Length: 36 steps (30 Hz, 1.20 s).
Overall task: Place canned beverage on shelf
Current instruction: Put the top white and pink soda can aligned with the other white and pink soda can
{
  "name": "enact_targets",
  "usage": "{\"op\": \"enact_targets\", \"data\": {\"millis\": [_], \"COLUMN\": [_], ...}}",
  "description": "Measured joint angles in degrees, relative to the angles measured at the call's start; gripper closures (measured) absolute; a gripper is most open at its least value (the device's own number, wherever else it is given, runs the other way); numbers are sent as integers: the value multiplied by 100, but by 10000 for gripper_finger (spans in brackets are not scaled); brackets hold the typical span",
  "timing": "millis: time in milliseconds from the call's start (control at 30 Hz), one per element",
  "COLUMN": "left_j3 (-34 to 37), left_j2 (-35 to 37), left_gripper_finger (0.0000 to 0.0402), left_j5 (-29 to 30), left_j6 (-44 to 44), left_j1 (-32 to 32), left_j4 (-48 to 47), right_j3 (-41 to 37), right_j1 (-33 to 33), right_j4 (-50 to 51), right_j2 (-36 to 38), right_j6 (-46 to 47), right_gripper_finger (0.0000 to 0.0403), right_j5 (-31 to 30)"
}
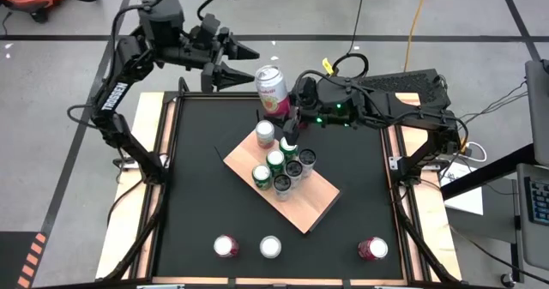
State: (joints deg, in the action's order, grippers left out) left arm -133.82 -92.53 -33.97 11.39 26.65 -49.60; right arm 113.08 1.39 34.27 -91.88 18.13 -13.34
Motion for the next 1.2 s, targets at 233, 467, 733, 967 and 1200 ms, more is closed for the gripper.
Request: {"op": "enact_targets", "data": {"millis": [233,467,733,967,1200], "left_j3": [0,0,0,0,0], "left_j2": [-148,-347,-428,-475,-509], "left_gripper_finger": [2,2,2,2,20], "left_j5": [-50,-409,-647,-647,-639], "left_j6": [-126,-122,0,136,138], "left_j1": [-17,-27,-89,-157,-203], "left_j4": [-92,-85,-71,-80,-88], "right_j3": [0,0,0,0,0], "right_j1": [0,0,0,7,26], "right_j4": [21,21,26,26,23], "right_j2": [0,0,0,0,0], "right_j6": [11,22,-15,-94,-138], "right_gripper_finger": [133,133,133,133,133], "right_j5": [13,153,132,126,128]}}
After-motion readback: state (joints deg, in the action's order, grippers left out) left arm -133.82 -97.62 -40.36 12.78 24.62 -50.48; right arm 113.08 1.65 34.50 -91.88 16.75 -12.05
